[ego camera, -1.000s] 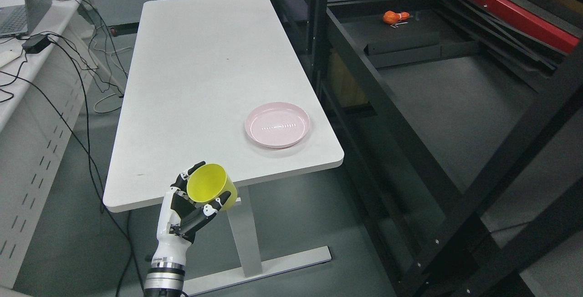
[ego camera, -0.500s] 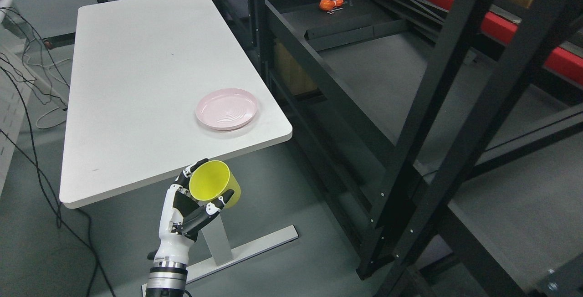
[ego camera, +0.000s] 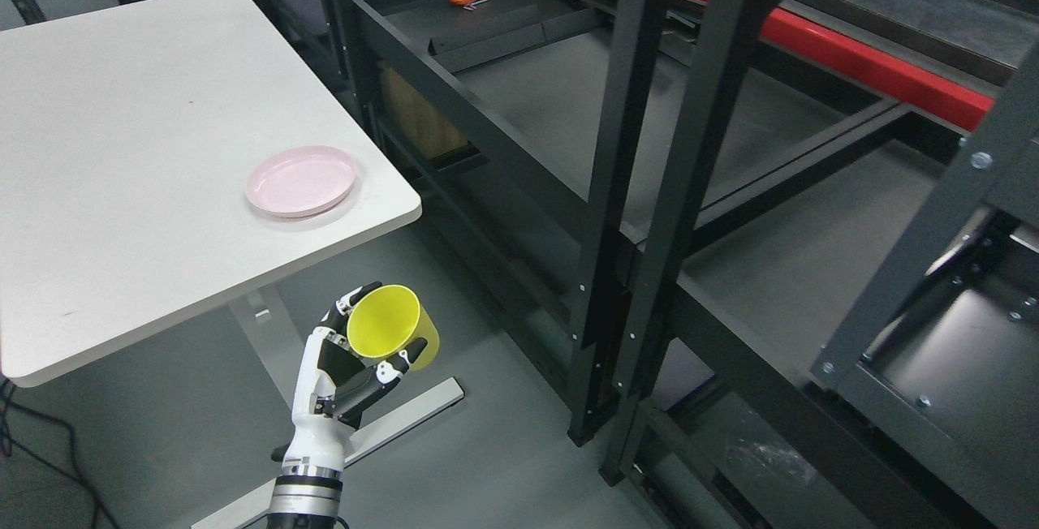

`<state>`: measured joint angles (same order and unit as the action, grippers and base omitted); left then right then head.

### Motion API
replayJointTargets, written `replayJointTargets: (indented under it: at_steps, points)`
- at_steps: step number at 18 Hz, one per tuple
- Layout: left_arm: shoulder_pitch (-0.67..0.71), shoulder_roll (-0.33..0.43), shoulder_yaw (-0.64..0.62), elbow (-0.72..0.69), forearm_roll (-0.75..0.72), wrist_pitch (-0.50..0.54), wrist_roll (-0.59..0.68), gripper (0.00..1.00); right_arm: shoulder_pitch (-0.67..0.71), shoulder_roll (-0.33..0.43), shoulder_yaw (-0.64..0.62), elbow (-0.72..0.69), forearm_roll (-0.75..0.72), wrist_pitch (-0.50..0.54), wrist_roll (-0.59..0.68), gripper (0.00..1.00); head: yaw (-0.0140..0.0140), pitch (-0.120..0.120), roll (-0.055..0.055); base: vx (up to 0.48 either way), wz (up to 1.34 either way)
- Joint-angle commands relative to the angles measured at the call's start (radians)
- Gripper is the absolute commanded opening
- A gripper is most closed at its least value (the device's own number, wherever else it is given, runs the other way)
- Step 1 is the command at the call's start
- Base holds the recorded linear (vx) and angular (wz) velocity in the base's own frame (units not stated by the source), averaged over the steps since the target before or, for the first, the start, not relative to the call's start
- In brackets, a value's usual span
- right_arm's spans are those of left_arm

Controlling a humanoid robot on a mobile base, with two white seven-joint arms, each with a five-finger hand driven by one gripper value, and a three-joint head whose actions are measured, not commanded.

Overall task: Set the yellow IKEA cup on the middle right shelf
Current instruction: 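Hold the cup in the left hand while turning toward the shelving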

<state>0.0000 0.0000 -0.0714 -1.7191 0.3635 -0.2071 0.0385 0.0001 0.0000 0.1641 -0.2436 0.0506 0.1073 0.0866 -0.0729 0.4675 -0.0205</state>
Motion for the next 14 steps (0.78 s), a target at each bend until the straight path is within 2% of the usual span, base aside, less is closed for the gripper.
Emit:
replayJointTargets:
  at_steps: [1,14]
  points:
    - [0.017,0.017,-0.025,-0.007,0.000,0.001,0.000,0.00,0.006,-0.017,0.000,0.000,0.000,-0.001,-0.001,0.99,0.0000,0.000,0.000,-0.161,-0.38]
    - [0.017,0.017,-0.045,-0.017,0.000,0.000,-0.002,0.01,0.006,-0.017,0.000,0.000,0.000,-0.001,-0.001,0.99,0.0000,0.000,0.000,-0.118,-0.40]
